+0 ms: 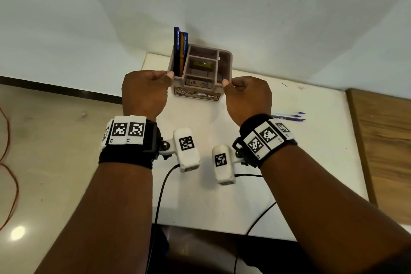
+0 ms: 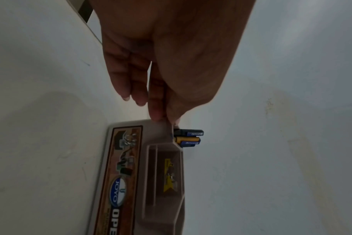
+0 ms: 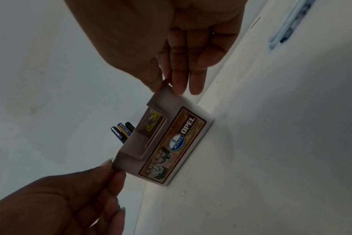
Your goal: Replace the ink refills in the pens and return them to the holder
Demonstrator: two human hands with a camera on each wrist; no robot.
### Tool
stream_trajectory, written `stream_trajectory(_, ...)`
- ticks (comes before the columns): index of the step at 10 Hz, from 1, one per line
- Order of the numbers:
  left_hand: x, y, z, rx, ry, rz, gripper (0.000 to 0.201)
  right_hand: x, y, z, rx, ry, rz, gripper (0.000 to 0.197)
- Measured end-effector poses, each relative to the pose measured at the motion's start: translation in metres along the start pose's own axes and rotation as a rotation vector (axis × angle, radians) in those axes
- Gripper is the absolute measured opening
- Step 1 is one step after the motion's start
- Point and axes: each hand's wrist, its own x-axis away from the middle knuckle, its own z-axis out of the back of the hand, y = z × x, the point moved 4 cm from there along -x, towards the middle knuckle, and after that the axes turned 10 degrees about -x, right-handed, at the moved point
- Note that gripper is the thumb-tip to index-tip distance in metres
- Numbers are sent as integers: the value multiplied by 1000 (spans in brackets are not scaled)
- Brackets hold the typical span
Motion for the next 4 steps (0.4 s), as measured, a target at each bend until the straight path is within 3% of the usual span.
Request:
stream_trajectory(2, 1, 10, 3, -73, -43, -55, 38, 1, 1, 3, 30, -9, -29, 32)
stream_trajectory(3, 3, 23, 12, -145, -37, -101, 71, 6, -8, 14, 61, -7, -32, 36)
stream_trajectory(4, 30, 43, 25, -239, -52, -221, 67, 25, -26, 44, 80, 5, 1, 34)
